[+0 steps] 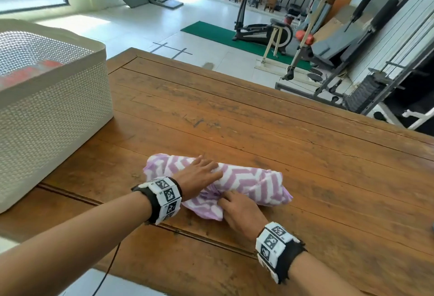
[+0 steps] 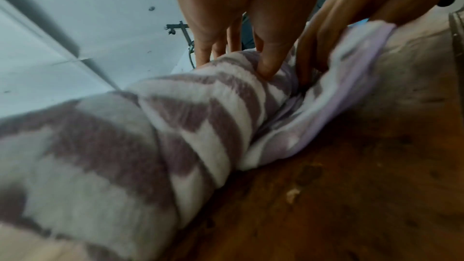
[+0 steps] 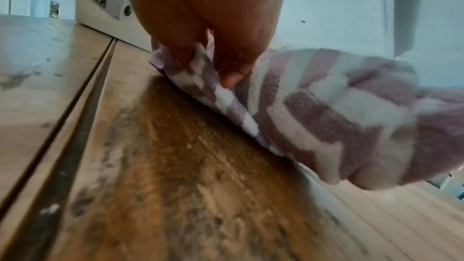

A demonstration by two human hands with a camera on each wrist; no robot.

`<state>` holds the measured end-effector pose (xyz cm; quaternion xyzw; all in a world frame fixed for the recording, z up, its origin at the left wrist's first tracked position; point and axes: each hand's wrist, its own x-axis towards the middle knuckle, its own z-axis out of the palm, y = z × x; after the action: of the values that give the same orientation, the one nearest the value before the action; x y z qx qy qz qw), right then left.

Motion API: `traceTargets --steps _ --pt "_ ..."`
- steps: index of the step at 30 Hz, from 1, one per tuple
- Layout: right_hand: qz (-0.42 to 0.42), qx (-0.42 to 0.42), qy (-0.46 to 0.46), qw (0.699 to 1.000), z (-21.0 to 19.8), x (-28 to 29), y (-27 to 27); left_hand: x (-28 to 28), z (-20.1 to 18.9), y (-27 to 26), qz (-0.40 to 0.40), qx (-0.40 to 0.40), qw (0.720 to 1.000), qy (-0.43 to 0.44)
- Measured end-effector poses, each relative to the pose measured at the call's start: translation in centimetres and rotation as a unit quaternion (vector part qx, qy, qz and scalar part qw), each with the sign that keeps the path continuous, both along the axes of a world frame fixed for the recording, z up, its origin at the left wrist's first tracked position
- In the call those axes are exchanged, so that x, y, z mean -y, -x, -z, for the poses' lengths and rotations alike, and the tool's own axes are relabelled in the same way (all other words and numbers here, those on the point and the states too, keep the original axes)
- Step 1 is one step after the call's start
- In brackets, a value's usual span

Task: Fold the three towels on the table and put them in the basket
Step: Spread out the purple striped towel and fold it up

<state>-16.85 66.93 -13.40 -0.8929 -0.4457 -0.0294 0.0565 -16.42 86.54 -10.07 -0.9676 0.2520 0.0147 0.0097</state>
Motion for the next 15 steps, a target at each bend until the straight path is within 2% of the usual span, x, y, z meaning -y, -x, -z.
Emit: traceTargets --steps 2,6,10,12,15 --pt "0.019 -0.022 -0.033 0.999 -0.6 0.0 -0.5 0.0 0.3 -0.3 -0.027 -0.02 0.999 0.008" --pt "0.086 -0.096 -0.096 0.987 -1.6 -0.4 -1.2 -0.6 0.8 -0.7 -0.018 -0.03 0.995 0.098" --pt "0.18 -0.159 -0.15 0.959 -2.3 -1.3 -2.3 -1.4 1.1 -1.1 -0.014 -0.066 0.993 0.095" --pt "0.191 -0.15 -0.155 0.958 -2.6 -1.6 -3.0 -1.2 1.5 -1.4 -0.03 -0.054 0.994 0.089" --pt "0.182 -0.091 -0.129 0.971 -2.7 -1.7 -3.7 -0.9 2.1 -2.2 -0.061 -0.039 0.986 0.152"
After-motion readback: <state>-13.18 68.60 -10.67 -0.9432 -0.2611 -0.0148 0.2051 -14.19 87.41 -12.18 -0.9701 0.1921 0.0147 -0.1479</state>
